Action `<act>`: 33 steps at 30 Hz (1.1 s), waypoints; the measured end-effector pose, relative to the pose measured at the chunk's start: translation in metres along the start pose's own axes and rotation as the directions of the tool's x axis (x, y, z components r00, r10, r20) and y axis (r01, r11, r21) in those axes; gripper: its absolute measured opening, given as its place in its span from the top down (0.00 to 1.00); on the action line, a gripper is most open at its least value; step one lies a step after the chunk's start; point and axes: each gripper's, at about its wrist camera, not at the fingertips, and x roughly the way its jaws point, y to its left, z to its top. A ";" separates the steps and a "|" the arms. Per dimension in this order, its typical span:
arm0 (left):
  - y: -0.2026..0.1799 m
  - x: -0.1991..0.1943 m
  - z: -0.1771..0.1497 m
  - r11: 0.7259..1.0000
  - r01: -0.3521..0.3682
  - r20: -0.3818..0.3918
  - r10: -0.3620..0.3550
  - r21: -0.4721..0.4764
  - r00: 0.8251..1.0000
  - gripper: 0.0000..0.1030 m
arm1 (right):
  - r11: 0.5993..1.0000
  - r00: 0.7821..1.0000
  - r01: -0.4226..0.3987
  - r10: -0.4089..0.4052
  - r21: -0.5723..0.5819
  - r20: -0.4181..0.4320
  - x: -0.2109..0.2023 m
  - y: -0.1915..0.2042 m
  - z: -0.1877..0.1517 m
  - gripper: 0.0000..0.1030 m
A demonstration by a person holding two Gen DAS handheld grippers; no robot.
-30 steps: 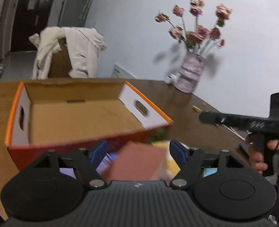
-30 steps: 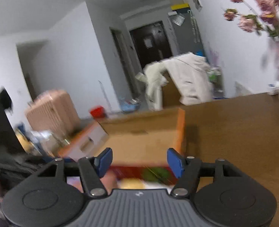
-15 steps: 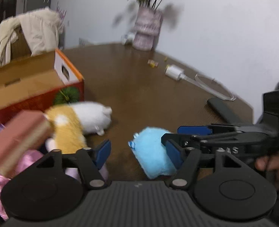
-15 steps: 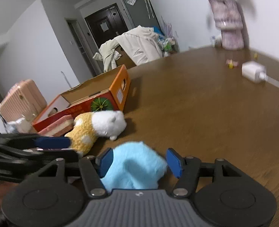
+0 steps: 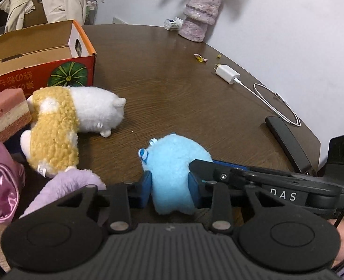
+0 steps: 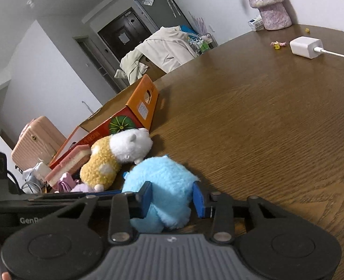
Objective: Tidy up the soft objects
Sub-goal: 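Lower the blue plush with both grippers into the cardboard box, then open both grippers to release the blue plush inside the box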
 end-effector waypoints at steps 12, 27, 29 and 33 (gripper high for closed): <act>0.040 -0.073 0.091 0.998 -0.061 0.238 0.068 -0.035 0.969 0.67 | 0.968 0.988 -0.104 0.127 -0.230 0.088 0.026 0.087 0.105 0.66; 0.224 0.013 0.201 0.959 -0.064 0.159 0.111 -0.277 0.981 0.68 | 0.966 0.997 -0.040 0.020 -0.254 -0.078 0.244 0.137 0.222 0.69; 0.239 0.027 0.204 0.950 -0.065 0.143 0.113 -0.304 0.983 0.67 | 0.966 0.996 -0.009 -0.014 -0.260 -0.088 0.263 0.135 0.222 0.68; 0.253 0.042 0.200 0.943 -0.125 0.089 0.160 -0.310 0.983 0.59 | 0.937 0.990 0.099 -0.126 -0.335 -0.061 0.286 0.141 0.212 0.67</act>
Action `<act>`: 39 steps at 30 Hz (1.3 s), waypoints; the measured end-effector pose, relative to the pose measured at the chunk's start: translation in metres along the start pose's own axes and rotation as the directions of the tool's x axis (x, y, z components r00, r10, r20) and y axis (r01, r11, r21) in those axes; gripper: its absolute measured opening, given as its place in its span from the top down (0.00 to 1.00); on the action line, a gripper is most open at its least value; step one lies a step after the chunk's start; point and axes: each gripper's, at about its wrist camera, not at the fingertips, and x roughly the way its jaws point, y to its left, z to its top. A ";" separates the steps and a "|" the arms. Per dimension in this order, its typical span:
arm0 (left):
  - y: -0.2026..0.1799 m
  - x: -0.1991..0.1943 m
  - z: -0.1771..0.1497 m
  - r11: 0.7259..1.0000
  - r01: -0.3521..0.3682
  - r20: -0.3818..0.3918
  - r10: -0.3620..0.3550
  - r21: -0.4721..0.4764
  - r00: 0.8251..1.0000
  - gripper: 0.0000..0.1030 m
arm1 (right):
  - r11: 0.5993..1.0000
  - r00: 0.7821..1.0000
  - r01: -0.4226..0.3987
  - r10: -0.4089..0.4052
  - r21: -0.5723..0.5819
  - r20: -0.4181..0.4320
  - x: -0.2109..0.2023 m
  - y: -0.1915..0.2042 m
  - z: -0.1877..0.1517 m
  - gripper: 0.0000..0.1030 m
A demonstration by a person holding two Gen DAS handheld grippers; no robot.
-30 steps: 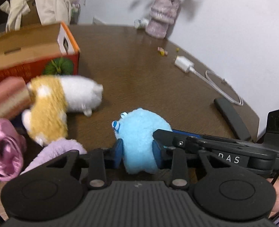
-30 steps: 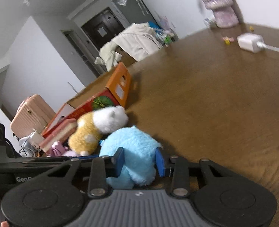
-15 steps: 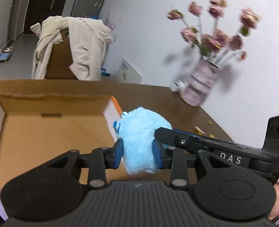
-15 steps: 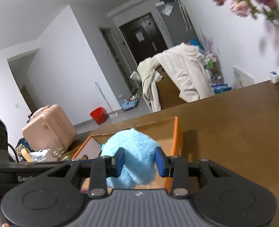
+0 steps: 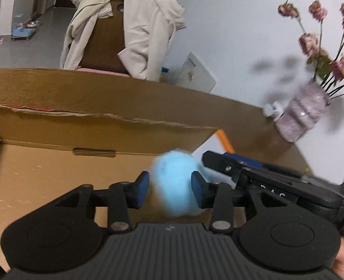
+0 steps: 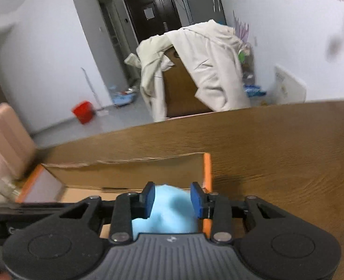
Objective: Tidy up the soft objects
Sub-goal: 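Open both grippers to release the blue plush inside the box, then move both grippers back over the table toward the lavender fuzzy headband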
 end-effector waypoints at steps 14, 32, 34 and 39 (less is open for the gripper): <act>-0.027 -0.146 -0.015 0.988 -0.139 0.177 0.124 0.072 0.976 0.31 | 0.986 0.994 -0.016 0.034 -0.166 0.103 -0.123 0.033 0.010 0.38; -0.053 -0.360 -0.233 0.943 -0.275 0.454 0.165 0.189 0.876 0.00 | 0.960 0.931 -0.019 0.118 -0.278 0.346 -0.355 0.071 -0.155 0.12; -0.051 -0.363 -0.263 0.944 -0.285 0.477 0.176 0.166 0.861 0.00 | 0.965 0.916 0.013 0.092 -0.261 0.390 -0.358 0.078 -0.183 0.11; -0.048 -0.366 -0.330 0.943 -0.291 0.527 0.166 0.163 0.833 0.00 | 0.975 0.901 0.009 0.087 -0.220 0.424 -0.365 0.090 -0.254 0.00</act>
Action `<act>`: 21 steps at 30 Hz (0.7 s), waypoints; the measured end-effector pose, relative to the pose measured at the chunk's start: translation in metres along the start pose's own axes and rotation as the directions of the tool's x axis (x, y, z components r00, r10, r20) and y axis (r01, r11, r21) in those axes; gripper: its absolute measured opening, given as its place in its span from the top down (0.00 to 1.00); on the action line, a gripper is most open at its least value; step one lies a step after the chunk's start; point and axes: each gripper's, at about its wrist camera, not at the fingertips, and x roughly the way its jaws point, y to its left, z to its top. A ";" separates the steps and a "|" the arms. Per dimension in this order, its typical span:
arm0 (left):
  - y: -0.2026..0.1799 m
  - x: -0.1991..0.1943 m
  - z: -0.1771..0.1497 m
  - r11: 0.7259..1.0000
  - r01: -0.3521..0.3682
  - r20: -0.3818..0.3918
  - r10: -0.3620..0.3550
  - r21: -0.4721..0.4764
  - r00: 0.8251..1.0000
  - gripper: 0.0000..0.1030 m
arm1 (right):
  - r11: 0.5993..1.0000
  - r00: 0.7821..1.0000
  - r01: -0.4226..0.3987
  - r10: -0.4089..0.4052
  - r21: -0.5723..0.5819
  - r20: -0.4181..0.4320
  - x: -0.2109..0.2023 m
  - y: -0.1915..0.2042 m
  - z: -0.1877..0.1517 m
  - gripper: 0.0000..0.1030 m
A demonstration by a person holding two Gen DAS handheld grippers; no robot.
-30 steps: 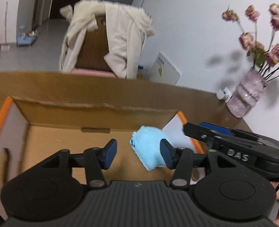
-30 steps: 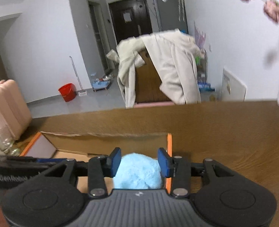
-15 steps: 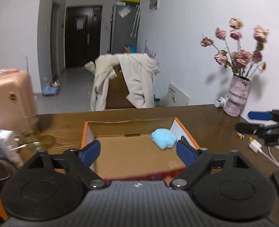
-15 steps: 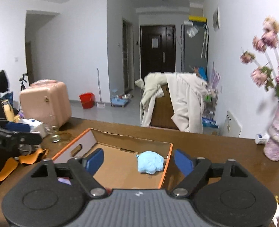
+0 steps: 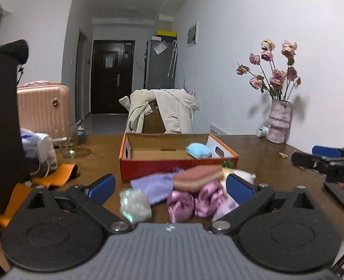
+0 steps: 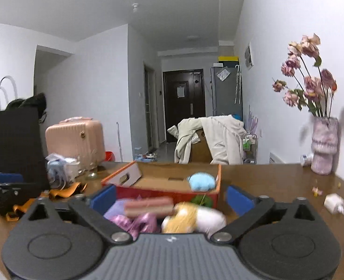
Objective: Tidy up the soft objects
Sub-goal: 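Move both grippers back over the table toward the lavender fuzzy headband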
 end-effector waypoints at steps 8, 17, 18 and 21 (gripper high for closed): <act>-0.006 -0.014 -0.049 0.999 0.039 -0.049 -0.037 0.031 0.998 0.00 | 0.995 0.990 -0.076 0.083 0.060 -0.118 -0.020 0.026 -0.063 0.00; -0.010 0.012 -0.049 0.997 0.081 -0.075 -0.081 -0.009 0.994 0.00 | 1.000 0.988 -0.001 0.004 0.026 -0.152 -0.012 0.026 -0.070 0.04; -0.015 0.017 -0.048 0.997 0.078 -0.074 -0.079 -0.005 0.994 0.00 | 0.998 0.985 0.007 0.004 0.058 -0.172 -0.009 0.020 -0.070 0.07; -0.033 0.035 -0.043 0.997 0.078 -0.067 -0.077 0.009 0.995 0.09 | 0.988 0.972 0.037 -0.002 0.147 -0.235 0.006 -0.002 -0.072 0.28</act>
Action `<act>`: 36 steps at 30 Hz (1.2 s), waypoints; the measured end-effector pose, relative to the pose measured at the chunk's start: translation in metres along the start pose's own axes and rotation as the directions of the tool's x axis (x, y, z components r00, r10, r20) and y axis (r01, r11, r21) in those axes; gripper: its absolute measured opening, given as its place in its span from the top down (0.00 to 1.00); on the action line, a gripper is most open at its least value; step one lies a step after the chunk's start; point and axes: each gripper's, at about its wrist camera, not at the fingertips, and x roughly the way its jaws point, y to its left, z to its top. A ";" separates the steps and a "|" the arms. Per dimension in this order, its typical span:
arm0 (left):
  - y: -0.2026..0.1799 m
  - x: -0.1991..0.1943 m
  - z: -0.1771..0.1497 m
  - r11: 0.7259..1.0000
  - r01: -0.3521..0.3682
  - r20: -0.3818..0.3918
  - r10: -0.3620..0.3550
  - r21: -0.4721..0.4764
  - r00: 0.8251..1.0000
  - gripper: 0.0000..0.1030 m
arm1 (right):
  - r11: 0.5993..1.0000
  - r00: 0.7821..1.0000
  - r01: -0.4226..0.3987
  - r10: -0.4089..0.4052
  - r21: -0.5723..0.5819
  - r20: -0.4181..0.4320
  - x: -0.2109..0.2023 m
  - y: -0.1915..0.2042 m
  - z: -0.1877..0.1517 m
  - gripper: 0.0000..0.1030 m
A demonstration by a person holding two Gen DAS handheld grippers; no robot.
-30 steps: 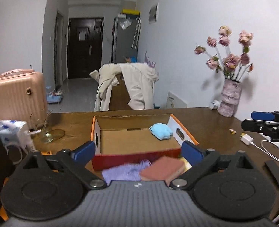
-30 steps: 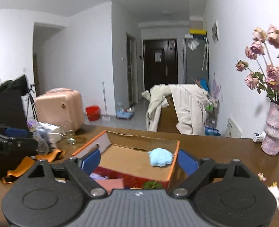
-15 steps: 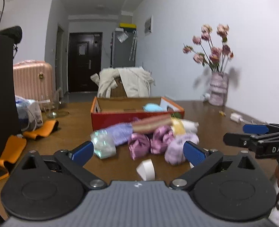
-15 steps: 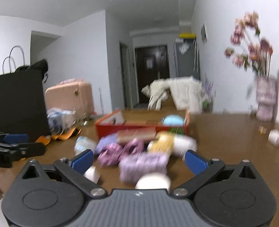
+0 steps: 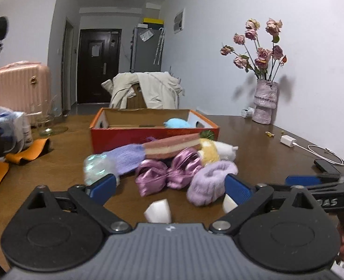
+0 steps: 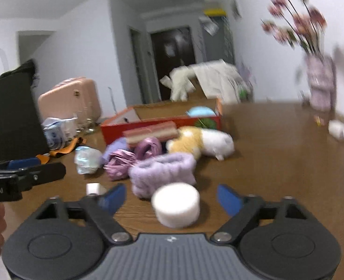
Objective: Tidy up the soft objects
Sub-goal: 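Move both grippers back over the table toward the lavender fuzzy headband, then close the left gripper on the lavender headband while the right gripper pinches it too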
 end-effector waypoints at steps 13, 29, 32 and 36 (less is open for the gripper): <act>-0.011 0.107 0.007 0.981 0.075 -0.241 -0.118 -0.179 0.963 0.56 | 0.984 0.993 -0.091 0.101 0.152 -0.058 0.093 -0.049 0.034 0.63; 0.016 0.022 0.013 0.980 0.169 -0.109 -0.181 -0.107 0.977 0.80 | 0.972 0.972 -0.235 0.235 -0.018 -0.001 0.038 0.012 0.036 0.94; 0.017 0.009 -0.015 0.982 0.161 -0.167 -0.176 -0.099 0.970 0.80 | 0.976 0.975 -0.215 0.211 -0.047 -0.071 0.030 0.027 0.005 0.94; 0.021 -0.009 -0.042 0.975 0.183 -0.200 -0.206 -0.126 0.958 0.73 | 0.983 0.976 -0.180 0.176 -0.022 -0.126 0.019 0.036 -0.033 0.94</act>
